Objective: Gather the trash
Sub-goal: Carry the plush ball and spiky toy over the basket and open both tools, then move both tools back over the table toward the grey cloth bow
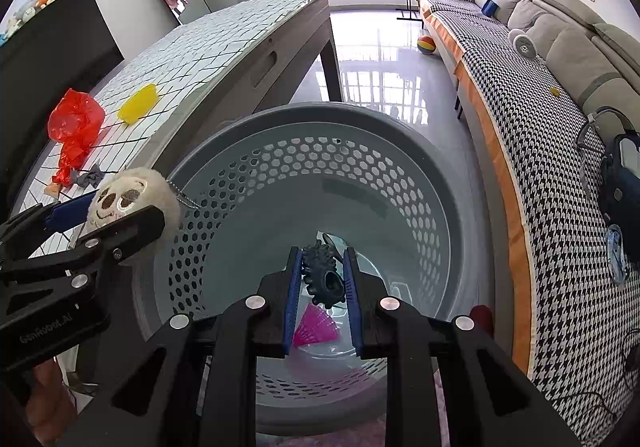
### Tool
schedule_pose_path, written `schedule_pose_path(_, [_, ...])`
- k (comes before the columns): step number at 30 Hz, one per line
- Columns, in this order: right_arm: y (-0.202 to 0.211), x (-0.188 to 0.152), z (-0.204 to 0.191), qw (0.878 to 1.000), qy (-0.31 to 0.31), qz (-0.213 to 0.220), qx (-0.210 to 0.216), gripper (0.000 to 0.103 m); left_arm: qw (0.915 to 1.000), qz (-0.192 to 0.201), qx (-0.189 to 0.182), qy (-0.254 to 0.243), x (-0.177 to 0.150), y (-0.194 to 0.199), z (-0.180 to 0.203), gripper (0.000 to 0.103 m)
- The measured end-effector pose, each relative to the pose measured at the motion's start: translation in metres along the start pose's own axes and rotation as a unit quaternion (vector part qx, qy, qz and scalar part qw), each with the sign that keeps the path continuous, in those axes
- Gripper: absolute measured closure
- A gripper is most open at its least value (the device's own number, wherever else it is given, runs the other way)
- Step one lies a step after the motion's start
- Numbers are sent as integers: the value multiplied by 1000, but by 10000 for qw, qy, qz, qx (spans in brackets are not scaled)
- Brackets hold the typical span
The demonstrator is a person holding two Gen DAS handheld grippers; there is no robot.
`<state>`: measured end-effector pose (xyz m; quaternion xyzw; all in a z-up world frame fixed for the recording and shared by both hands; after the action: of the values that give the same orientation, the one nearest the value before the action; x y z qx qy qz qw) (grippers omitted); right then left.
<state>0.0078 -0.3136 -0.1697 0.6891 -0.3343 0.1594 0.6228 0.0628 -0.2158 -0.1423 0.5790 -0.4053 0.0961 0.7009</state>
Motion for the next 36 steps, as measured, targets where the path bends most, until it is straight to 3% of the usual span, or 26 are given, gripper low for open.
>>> schedule_pose_path(6, [0,-1,6,10000,-68,30,13,82,10000,-7,10,-13,-1,0,1,32])
schedule_pose_path(10, [5,2,9,9999,-84,143,-30,63,10000,52,50,-22,1,4,0,26])
schedule_pose_path(18, [7,3,9,9997,-108,209,-71,61,9999,81,128,58,2,6,-6,21])
schedule_pose_path(23, [11,4,8,9992,-89,339,-170,46,9997,148,180,123,3,10,-10,14])
schedule_pose_path(25, [12,4,7,9991,-79,380,-172,33,9994,164,234,177,4,11,-14,9])
schedule_pose_path(27, [13,5,6,9988,-68,427,-208,28,9992,178,260,230,4,12,-17,9])
schedule_pose_path(36, [13,2,-1,9987,-93,420,-258,20,9975,357,429,444,7,26,-38,6])
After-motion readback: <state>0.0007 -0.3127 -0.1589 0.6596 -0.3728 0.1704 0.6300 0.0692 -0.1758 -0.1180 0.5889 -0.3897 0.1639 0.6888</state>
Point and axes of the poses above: each gripper's, at about its wrist camera, not at the fingertips, and y roughly against the way its jaws point, z to its right, x to its top, the point moved 9 cm from there along -y, roughly the way its jaws point, and after that the axes turned 7 degrees about z, right-handed, at the moved point
